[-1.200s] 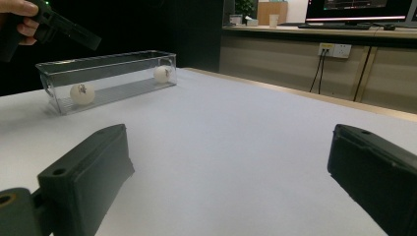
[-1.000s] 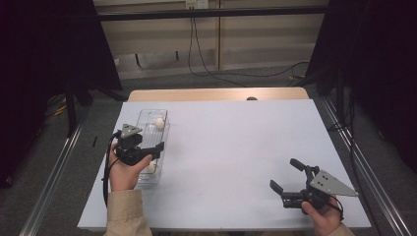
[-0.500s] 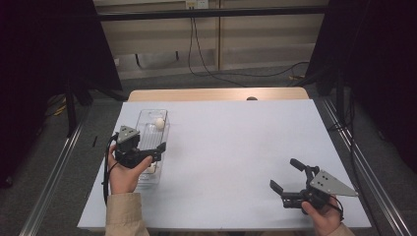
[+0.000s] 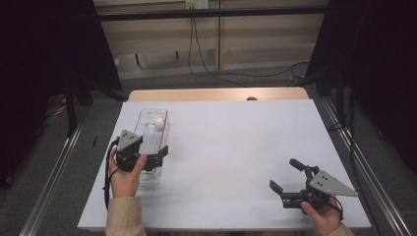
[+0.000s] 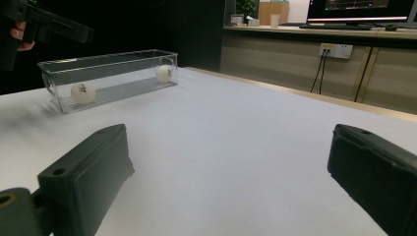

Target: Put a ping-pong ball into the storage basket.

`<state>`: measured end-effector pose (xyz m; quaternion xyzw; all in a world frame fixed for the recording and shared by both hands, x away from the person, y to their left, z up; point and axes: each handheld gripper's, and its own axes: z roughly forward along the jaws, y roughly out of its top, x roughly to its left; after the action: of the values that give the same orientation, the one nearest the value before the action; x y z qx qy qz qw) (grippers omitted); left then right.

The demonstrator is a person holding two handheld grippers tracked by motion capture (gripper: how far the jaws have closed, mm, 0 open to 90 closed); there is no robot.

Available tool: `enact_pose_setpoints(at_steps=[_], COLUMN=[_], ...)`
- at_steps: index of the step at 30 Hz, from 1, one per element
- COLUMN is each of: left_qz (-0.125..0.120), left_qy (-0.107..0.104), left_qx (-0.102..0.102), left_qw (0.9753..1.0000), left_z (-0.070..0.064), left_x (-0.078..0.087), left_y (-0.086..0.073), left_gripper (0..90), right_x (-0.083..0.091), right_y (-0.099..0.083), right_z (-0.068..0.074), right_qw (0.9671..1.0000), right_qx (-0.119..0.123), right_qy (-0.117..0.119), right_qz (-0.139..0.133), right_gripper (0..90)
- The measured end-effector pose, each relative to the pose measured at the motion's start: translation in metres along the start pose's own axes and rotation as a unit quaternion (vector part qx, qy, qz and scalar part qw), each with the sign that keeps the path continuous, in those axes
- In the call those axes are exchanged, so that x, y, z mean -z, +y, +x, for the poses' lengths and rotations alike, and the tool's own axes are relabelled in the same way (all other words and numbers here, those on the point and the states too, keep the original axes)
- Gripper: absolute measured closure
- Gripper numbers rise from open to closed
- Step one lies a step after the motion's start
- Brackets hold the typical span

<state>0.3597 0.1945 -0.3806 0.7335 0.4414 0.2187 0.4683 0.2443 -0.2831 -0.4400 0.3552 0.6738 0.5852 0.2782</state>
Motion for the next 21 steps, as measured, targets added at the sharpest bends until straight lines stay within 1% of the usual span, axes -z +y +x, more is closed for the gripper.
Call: enact_pose_setpoints(at_steps=[1, 4, 5, 6, 10, 12, 14, 15, 21], left_qz=[-0.004, -0.015, -0.021, -0.021, -0.039, -0.048, -0.049, -0.054, -0.055], left_qy=[0.000, -0.005, -0.011, -0.013, -0.017, -0.021, -0.020, -0.022, -0.018], left_qx=[0.004, 0.001, 0.008, 0.005, -0.006, -0.004, -0.008, -0.003, -0.003], left_qw=[1.0000, 0.9999, 0.9997, 0.9997, 0.9991, 0.9986, 0.9986, 0.9983, 0.9983], left_z=[0.000, 0.001, 0.001, 0.001, -0.002, -0.002, -0.002, -0.002, -0.001], left_x=[0.001, 0.003, 0.003, 0.003, 0.004, 0.006, 0.007, 0.008, 0.010], left_y=[-0.001, -0.005, -0.006, -0.007, -0.007, -0.007, -0.008, -0.009, -0.016], left_gripper=[3.3, 3.5, 3.5, 3.5, 3.6, 3.6, 3.6, 3.6, 3.5], right_x=[0.000, 0.000, 0.000, 0.000, 0.000, 0.000, 0.000, 0.000, 0.001], right_y=[0.000, 0.000, 0.000, 0.000, 0.001, 0.000, 0.000, 0.000, 0.000], right_z=[0.000, -0.001, -0.001, -0.001, 0.000, 0.000, 0.000, 0.000, -0.001], right_qw=[1.0000, 1.0000, 1.0000, 1.0000, 1.0000, 1.0000, 1.0000, 1.0000, 1.0000], right_qx=[0.000, 0.002, 0.001, 0.000, 0.002, 0.001, 0.001, 0.001, 0.002], right_qy=[0.000, 0.001, 0.000, -0.001, -0.001, 0.000, -0.001, -0.001, -0.001], right_qz=[0.001, -0.001, 0.000, 0.000, -0.001, -0.001, 0.000, 0.000, -0.001], right_gripper=[1.8, 1.8, 1.8, 1.8, 1.8, 1.8, 1.8, 1.8, 1.8])
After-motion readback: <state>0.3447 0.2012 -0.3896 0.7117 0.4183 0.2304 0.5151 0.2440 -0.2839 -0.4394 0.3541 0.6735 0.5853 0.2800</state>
